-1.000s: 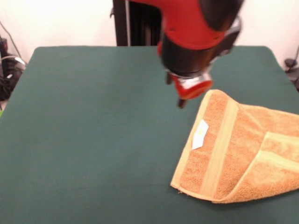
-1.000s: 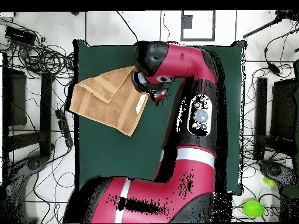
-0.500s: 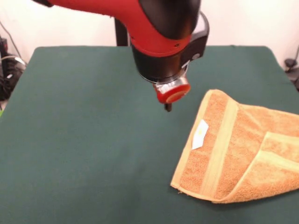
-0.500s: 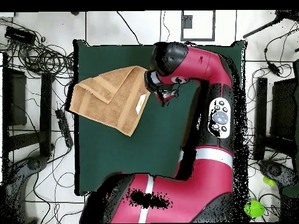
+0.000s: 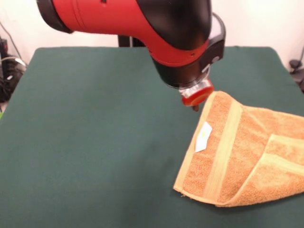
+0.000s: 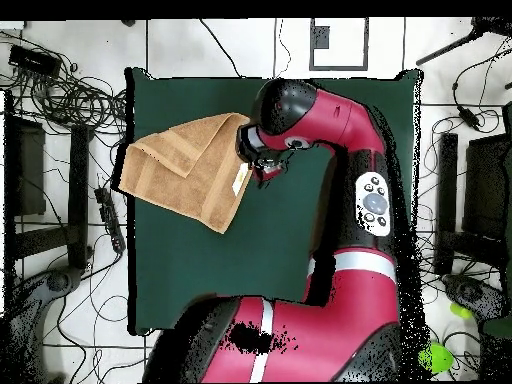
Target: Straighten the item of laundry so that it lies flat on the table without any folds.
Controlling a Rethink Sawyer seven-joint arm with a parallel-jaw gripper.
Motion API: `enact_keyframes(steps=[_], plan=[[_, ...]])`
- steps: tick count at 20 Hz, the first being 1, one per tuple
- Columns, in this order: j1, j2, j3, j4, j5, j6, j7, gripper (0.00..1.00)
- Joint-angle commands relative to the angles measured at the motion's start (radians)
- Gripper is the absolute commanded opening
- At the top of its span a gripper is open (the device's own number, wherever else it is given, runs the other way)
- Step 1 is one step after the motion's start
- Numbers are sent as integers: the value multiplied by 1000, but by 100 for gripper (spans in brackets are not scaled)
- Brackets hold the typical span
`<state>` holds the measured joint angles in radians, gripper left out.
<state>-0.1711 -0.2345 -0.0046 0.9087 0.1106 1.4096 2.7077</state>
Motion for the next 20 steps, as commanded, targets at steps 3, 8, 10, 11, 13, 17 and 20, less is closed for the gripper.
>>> enact_keyframes(steps=[3, 8, 10, 11, 13, 17, 20], plan=[[51, 42, 102, 149, -37, -36, -104, 100], [62, 84, 101, 150, -56, -118, -73, 100], [66, 99, 100, 147, -61, -129, -59, 100], [67, 106, 99, 145, -63, -139, -52, 100], [64, 119, 107, 141, -52, -160, -42, 100], [53, 134, 138, 147, -15, -197, -49, 100], [54, 140, 149, 149, -2, -217, -38, 100]])
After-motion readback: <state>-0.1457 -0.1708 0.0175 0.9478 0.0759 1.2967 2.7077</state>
